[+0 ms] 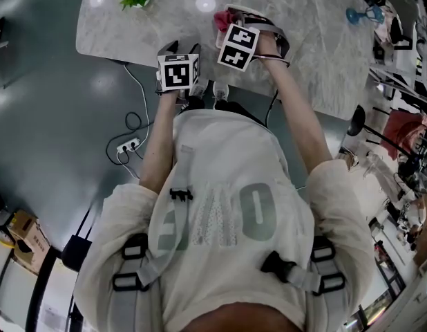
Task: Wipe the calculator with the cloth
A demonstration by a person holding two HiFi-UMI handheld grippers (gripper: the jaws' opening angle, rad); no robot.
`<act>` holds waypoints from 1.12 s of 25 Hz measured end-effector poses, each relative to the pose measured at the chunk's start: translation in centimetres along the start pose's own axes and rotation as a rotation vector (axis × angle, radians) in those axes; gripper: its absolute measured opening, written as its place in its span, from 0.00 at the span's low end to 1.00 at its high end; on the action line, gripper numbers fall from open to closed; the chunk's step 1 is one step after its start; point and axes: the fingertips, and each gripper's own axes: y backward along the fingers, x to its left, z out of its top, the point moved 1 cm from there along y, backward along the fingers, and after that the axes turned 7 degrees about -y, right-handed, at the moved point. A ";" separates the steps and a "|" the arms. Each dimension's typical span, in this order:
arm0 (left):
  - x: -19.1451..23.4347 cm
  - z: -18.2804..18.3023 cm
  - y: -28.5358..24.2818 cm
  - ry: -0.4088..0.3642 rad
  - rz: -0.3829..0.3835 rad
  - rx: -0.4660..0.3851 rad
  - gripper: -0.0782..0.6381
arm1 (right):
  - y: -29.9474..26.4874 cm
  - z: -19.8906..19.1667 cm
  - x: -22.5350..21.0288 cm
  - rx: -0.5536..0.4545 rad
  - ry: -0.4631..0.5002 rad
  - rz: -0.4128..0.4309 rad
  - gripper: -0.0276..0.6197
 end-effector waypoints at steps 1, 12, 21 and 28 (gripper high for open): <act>0.0 0.0 0.0 0.002 -0.001 -0.001 0.47 | 0.1 0.1 0.3 -0.002 -0.003 0.003 0.13; 0.1 -0.1 -0.1 0.003 -0.008 0.000 0.47 | 0.8 0.1 3.5 -0.008 0.007 0.044 0.13; 0.1 -0.1 -0.1 -0.006 -0.001 0.000 0.47 | 1.5 0.2 6.7 -0.020 -0.005 0.085 0.13; 0.0 -0.1 0.0 -0.004 0.004 -0.001 0.47 | 2.2 0.1 8.8 -0.032 -0.002 0.118 0.13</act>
